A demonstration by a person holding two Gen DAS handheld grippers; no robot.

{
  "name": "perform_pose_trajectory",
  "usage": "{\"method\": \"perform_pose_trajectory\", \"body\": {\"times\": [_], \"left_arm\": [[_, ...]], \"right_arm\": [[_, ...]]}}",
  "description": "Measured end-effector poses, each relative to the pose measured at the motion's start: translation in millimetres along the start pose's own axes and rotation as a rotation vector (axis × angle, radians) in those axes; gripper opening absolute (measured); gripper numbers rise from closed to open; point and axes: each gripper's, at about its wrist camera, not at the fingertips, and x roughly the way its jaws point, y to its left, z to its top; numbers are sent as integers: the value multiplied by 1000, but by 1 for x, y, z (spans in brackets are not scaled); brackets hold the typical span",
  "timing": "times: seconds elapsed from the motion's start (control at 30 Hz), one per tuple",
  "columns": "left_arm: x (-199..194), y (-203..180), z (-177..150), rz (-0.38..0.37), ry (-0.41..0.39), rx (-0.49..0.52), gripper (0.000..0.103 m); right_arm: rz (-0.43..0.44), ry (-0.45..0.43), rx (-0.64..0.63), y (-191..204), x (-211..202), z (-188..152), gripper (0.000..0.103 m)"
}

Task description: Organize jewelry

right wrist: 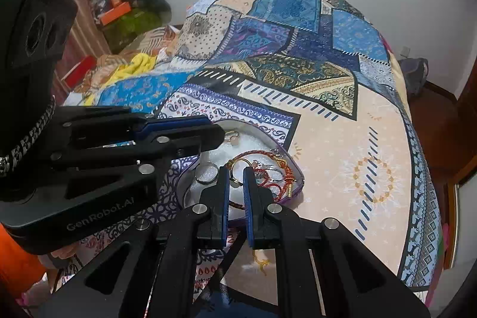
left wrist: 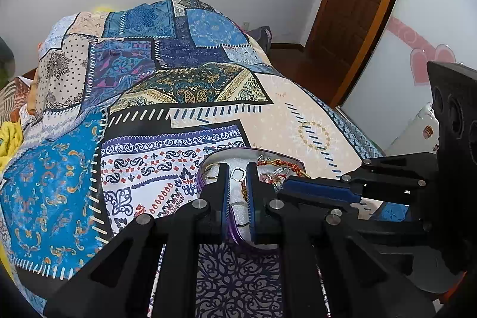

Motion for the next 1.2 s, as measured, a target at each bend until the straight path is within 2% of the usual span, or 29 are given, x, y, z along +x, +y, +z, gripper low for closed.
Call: {"method": "perform_pose_trajectory", "body": {"times": [0.23, 0.53, 0.6, 0.67, 0.73, 1.03, 1.2], "left_arm": [[2, 1, 1, -21, 15, -2, 9], [-14, 3, -2, 14, -5, 2, 10], [-18, 6, -3, 39, -7, 1, 13], [-22, 8, -5, 57, -13, -4, 26], [-27, 10, -7, 63, -21, -12, 33], [-56, 10, -16, 98, -47, -25, 34], [-84, 3, -17, 108, -86, -25, 34]], "right_arm": [[3, 22, 13, -5, 7, 0, 8], [-22, 28, 11, -6, 9, 2, 8], [-20, 29, 11, -7, 9, 2, 8], [-24, 26, 5, -5, 7, 2, 9], [-33, 23, -1, -4, 5, 2, 9], [-46, 11, -12, 4, -10, 2, 10], [-59, -34, -11, 10, -35, 4, 10]]}}
